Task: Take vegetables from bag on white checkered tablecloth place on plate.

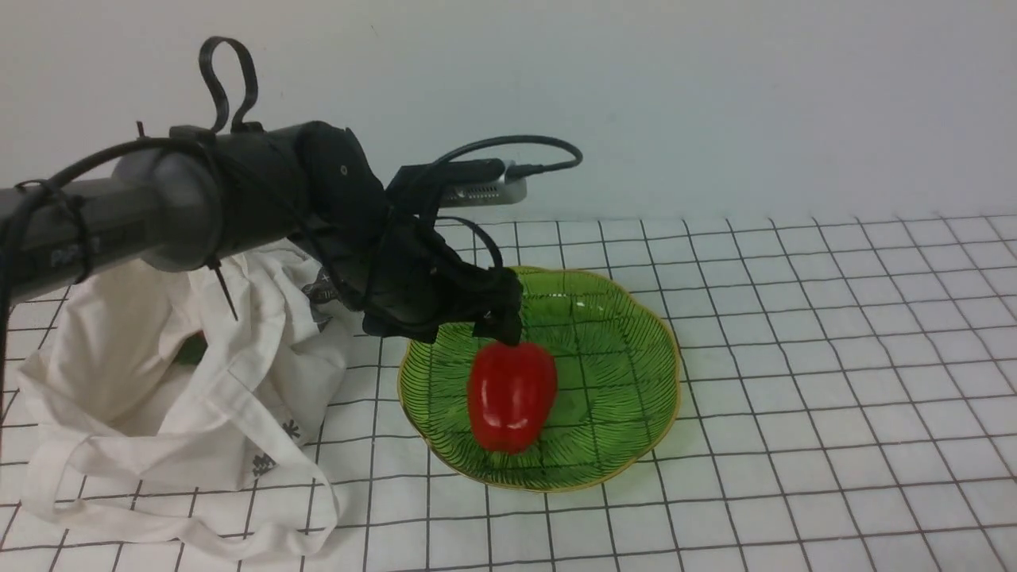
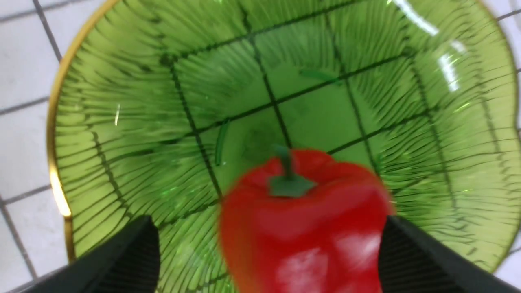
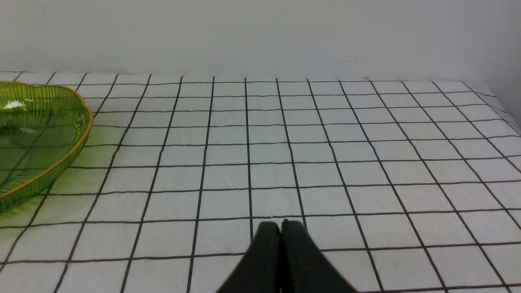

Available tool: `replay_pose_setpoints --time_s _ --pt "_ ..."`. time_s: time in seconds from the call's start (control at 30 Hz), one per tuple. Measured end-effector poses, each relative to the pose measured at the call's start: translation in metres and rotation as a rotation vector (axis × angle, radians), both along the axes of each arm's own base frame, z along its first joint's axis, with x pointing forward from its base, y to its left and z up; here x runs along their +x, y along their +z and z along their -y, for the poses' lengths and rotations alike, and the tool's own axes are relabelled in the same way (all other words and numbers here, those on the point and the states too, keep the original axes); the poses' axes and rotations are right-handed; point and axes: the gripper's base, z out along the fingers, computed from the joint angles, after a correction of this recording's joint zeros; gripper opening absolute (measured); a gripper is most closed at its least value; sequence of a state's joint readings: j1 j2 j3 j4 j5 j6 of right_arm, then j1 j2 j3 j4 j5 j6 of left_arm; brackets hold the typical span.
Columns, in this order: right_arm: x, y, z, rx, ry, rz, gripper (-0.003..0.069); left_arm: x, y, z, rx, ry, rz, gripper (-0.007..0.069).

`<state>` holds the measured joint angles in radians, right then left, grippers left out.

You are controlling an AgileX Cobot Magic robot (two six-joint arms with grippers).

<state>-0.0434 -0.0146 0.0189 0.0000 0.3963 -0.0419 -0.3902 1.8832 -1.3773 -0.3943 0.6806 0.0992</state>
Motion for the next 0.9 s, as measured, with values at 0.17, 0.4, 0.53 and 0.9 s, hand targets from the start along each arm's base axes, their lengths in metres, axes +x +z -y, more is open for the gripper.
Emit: replay_pose_setpoints --time_s 0.17,0.4,0.53,0.9 --pt "0.0 0.0 0.0 0.0 0.0 0.0 -0.0016 -0.01 0.029 -0.005 -0.005 -0.013 0.051 0.0546" --pt "0.0 0.0 0.0 0.0 0.0 0.0 -0.0016 -0.065 0.132 -0.042 0.087 0.004 0.279 0.0043" --pt "0.0 0.0 0.0 0.0 0.0 0.0 -0.0016 -0.114 0.181 -0.068 0.097 0.043 0.412 -0.0001" --pt "0.0 0.0 0.0 0.0 0.0 0.0 -0.0016 -0.263 0.189 -0.131 -0.103 0.136 0.804 -0.0008"
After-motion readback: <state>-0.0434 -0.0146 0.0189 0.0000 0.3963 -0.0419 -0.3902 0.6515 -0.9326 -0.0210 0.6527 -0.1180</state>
